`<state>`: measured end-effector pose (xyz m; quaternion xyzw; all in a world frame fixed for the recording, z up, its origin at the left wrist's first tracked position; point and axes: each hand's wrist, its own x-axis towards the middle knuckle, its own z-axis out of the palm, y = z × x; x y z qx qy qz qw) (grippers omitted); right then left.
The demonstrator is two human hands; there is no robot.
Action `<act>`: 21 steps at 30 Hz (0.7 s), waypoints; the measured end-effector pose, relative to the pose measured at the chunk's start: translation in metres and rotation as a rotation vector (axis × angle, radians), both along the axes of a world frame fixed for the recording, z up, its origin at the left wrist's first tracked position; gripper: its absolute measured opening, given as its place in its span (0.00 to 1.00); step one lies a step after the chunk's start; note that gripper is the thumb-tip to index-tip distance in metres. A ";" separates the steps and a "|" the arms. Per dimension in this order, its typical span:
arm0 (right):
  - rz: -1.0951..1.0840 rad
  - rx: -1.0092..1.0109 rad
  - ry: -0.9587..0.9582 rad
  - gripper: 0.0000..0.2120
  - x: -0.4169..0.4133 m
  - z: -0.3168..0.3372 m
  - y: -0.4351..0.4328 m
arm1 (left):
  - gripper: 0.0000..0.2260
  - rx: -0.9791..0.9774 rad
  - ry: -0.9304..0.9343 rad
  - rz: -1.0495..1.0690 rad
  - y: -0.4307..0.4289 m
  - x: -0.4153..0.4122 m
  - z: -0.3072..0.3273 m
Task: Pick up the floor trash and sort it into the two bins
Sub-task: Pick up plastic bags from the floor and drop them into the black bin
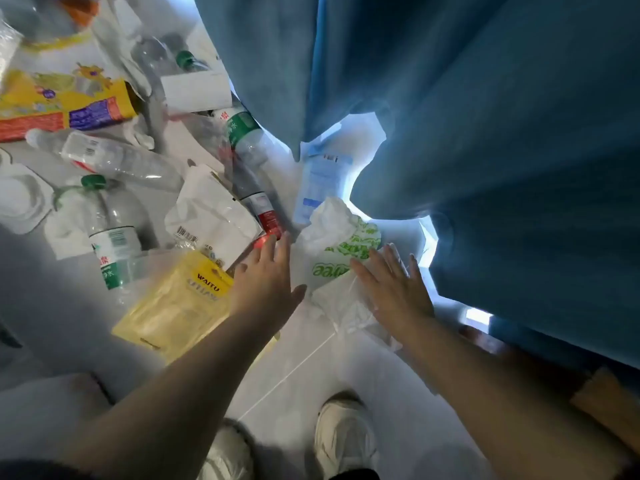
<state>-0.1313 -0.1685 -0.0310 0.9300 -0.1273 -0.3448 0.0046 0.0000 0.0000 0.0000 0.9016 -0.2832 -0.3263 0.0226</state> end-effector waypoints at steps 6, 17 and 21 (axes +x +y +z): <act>0.093 -0.086 -0.091 0.36 0.003 -0.022 -0.010 | 0.26 -0.102 0.035 0.230 -0.029 0.010 -0.022; -0.100 0.138 -0.210 0.15 -0.012 0.087 -0.009 | 0.05 -0.122 0.201 0.245 -0.015 0.016 0.079; -0.310 0.182 -0.162 0.05 -0.015 0.159 -0.004 | 0.07 -0.139 0.162 0.198 0.002 0.023 0.145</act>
